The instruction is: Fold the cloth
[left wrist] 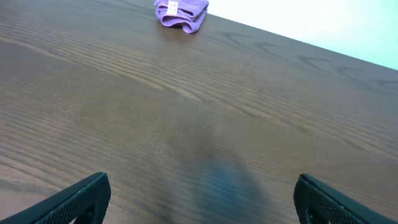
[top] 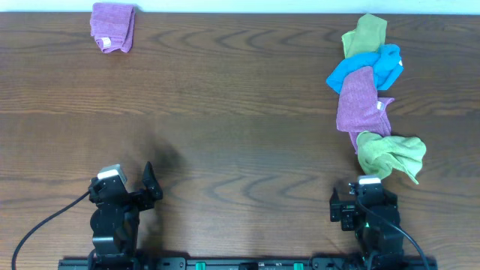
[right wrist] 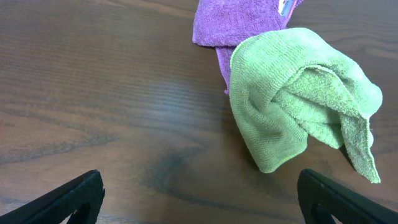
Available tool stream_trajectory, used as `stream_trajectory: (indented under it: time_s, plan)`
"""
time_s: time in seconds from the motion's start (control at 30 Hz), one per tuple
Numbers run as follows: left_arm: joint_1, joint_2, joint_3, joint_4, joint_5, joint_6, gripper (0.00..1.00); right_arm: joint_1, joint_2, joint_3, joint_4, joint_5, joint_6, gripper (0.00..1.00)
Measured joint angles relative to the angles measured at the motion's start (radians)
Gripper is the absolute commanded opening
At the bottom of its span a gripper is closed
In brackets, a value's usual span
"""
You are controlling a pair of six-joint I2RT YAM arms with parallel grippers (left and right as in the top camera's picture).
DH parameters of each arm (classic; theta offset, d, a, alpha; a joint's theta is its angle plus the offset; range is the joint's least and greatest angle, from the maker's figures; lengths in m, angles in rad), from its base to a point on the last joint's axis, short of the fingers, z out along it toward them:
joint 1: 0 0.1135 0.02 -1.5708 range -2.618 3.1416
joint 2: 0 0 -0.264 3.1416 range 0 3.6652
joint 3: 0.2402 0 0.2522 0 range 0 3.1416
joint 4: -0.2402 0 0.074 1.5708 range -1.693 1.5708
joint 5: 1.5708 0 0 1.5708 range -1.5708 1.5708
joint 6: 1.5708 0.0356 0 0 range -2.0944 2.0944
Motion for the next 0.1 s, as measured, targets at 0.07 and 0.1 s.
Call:
stream_trajectory:
  time_s: [0.07,0.1]
  plan:
    - [0.000,0.000,0.000,0.000,0.000,0.000,0.95,0.000,0.000,0.000,0.000,0.000,0.000,0.99]
    - [0.000,0.000,0.000,0.000,0.000,0.000,0.95,0.000,0.000,0.000,0.000,0.000,0.000,0.99]
